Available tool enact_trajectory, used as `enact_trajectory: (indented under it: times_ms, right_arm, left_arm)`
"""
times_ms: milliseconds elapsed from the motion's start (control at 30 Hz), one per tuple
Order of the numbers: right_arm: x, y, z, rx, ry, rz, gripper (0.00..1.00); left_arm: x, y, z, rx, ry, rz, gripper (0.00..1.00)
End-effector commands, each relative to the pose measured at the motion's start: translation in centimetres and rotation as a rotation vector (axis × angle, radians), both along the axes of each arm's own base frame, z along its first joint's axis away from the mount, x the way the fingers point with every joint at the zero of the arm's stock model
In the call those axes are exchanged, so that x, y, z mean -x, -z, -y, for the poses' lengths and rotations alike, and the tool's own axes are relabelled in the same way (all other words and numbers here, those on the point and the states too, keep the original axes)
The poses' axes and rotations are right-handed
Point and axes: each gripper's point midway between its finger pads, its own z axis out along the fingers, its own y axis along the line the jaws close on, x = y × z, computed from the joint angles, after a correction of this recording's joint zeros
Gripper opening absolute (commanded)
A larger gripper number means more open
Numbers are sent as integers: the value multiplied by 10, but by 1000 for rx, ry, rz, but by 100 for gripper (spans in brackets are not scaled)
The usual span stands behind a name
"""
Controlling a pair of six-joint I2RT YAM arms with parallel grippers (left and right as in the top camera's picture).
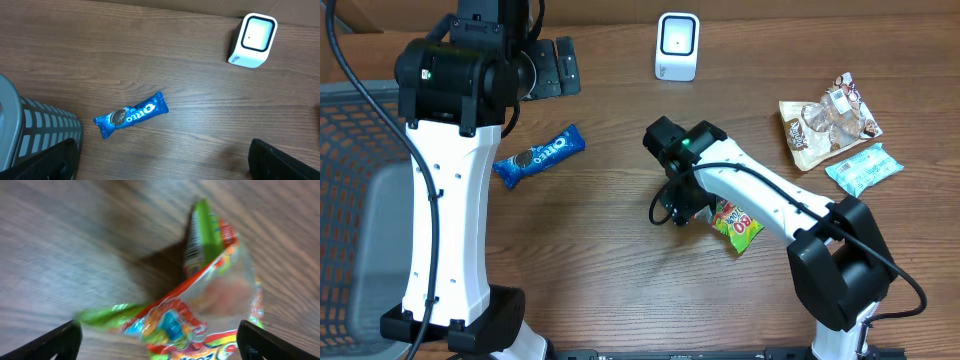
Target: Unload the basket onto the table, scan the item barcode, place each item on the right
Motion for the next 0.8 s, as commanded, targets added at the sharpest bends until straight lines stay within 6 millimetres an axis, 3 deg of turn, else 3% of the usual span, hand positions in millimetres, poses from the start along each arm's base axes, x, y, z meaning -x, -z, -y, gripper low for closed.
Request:
enact_trajectory:
  times_ms: [0,133,200,267,367,400,433,500,533,767]
  right_arm:
    - [-7,-26,-23,-110,-32,23,98]
    - [-32,-73,-27,-189,20,135,86]
    - [-42,-89,-15,-201,57,167,85]
    - [-51,-92,4,-194,111,171,82]
    - [-59,-83,41,-177,240,139,77]
    - [-60,-78,51,-181,281,121,70]
    - [-60,-73,57,-200,311,98,62]
    - [-58,-60,58,-282,353,40,29]
    - [-56,-55,55,-324,358,14,23]
    - [-36,-7,40,-399,331,-64,21]
  left_arm:
    - [-1,0,-2,-21,7,2,100]
    - [-1,0,-2,-22,7,2,100]
    - [-1,0,-2,-22,7,2,100]
    - [-1,0,-2,-21,7,2,100]
    - [-1,0,-2,-22,7,2,100]
    - [-1,0,-2,-22,7,2,100]
    - [-1,0,-2,-22,7,2,100]
    - [-1,0,-2,-22,7,2,100]
    - [-1,0,-2,-22,7,2,100]
    - [-1,0,-2,-22,7,2,100]
